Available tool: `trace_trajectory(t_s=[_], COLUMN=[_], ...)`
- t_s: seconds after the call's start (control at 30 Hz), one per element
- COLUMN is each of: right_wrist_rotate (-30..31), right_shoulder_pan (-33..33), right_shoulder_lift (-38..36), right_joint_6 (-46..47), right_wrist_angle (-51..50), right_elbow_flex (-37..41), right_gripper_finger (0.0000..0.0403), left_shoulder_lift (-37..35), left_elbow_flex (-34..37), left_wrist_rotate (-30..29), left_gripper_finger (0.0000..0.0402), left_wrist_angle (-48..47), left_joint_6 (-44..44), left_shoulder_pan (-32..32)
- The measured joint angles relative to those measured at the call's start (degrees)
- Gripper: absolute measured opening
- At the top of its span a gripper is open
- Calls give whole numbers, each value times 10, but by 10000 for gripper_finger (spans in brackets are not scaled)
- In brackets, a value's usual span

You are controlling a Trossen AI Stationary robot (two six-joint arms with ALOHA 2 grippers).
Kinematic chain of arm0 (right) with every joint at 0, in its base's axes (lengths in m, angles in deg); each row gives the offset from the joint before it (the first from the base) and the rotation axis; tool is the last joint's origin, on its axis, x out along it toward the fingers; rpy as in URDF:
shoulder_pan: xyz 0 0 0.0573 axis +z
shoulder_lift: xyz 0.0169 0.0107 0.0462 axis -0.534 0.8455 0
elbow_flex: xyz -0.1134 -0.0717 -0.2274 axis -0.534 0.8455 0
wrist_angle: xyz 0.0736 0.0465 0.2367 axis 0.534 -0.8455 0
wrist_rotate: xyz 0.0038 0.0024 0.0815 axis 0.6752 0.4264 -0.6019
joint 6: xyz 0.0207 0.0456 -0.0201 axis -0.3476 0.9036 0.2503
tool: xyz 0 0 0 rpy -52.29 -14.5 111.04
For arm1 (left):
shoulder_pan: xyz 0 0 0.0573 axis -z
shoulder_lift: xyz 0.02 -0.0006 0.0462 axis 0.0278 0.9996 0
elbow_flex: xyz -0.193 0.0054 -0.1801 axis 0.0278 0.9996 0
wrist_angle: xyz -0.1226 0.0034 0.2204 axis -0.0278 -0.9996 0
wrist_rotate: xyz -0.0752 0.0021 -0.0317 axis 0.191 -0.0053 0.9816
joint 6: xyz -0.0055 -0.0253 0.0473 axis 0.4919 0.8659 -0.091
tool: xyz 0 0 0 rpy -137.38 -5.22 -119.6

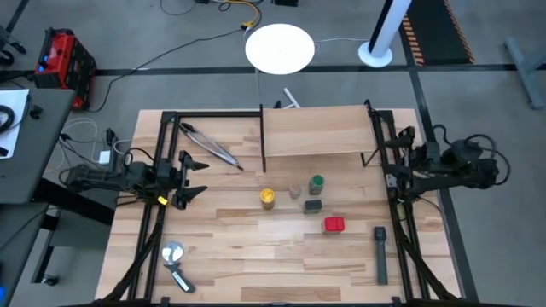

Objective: Shelf spices
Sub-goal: Return to Home Position

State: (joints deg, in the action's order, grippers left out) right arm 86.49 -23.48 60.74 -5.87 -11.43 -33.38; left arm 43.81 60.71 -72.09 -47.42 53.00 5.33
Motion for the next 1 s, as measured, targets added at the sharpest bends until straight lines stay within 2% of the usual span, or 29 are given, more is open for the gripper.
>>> trace_trajectory(t_s=[0.2,0.3,0.77,1.0], right_wrist_rotate=[19,19,17,16], right_shoulder_pan=[-3,-3,-15,-28], right_shoulder_lift=[-11,-11,-11,-11], right_joint_6=[7,19,5,-3], right_wrist_angle=[42,66,281,253], right_elbow_flex=[57,84,240,291], right_gripper_finger=[291,291,291,291], left_shoulder_lift=[-3,-5,-5,-4], left_elbow_flex=[9,10,11,12], left_wrist_rotate=[-22,-23,-13,-8], left_gripper_finger=[335,335,335,335], left_wrist_angle=[-64,-67,-100,-137], left_joint_6=[30,32,20,-28], left_shoulder_pan=[0,0,0,0])
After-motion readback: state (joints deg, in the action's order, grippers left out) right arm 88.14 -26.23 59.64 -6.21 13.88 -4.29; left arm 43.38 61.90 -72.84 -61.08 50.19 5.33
